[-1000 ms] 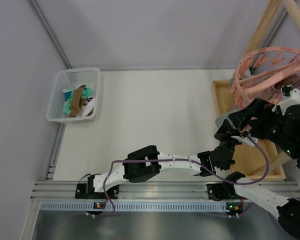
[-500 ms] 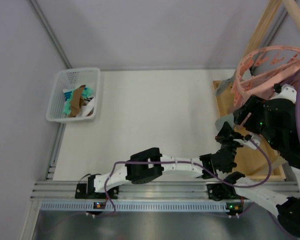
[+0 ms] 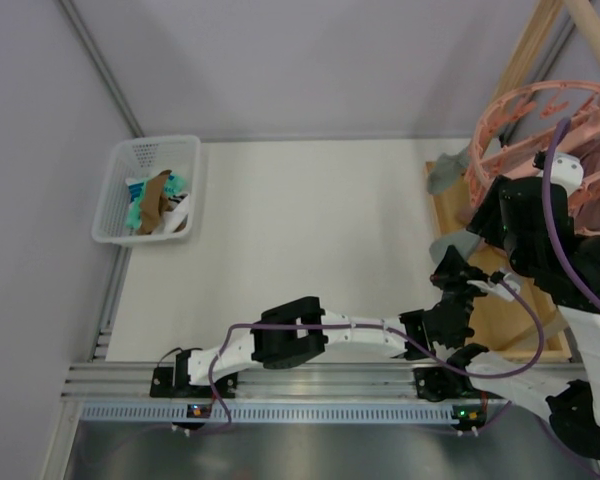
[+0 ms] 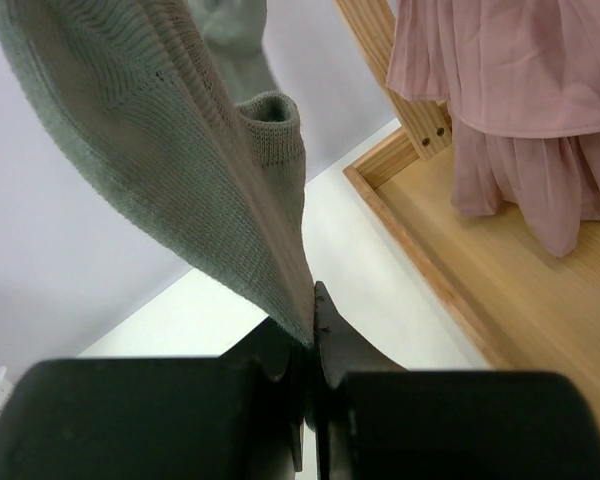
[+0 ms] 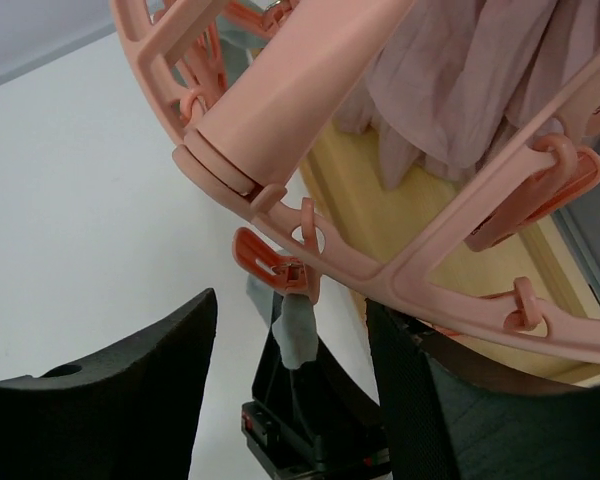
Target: Remove the socks clipped to the hanger
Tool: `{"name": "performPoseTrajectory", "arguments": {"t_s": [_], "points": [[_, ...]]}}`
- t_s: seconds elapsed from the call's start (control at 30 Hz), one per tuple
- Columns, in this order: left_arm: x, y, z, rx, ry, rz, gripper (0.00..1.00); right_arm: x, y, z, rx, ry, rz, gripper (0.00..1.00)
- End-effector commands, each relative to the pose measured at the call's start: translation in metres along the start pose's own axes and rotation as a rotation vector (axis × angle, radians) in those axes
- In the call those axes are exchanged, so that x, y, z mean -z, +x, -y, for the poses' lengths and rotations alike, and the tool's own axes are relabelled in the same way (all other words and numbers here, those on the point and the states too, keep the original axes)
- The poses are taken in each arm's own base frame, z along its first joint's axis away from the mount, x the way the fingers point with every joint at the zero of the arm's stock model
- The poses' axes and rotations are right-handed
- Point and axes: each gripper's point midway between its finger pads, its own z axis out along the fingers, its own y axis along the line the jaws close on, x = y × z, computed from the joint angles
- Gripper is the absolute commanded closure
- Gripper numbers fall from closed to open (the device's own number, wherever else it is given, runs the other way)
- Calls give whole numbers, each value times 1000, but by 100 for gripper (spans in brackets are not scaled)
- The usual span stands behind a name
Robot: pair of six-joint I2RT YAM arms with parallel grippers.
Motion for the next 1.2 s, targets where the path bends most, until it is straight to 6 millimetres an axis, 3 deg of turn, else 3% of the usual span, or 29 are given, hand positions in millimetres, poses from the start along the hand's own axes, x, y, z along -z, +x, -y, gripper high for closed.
{"name": "performPoseTrajectory", "arguments": {"t_s": [0.0, 0.37, 1.0, 1.17], "points": [[5, -13, -6, 47, -24, 3, 100, -4, -19, 9, -8, 81, 83, 41], [5, -20, -10, 61, -27, 9, 100, -18, -20, 23, 44, 218, 126, 45], [8, -21, -6, 58, -22, 12, 100, -30, -30, 19, 41, 257, 195, 50], [8, -20, -5, 52, -21, 12, 100, -31, -33, 18, 50, 267, 205, 66]]}}
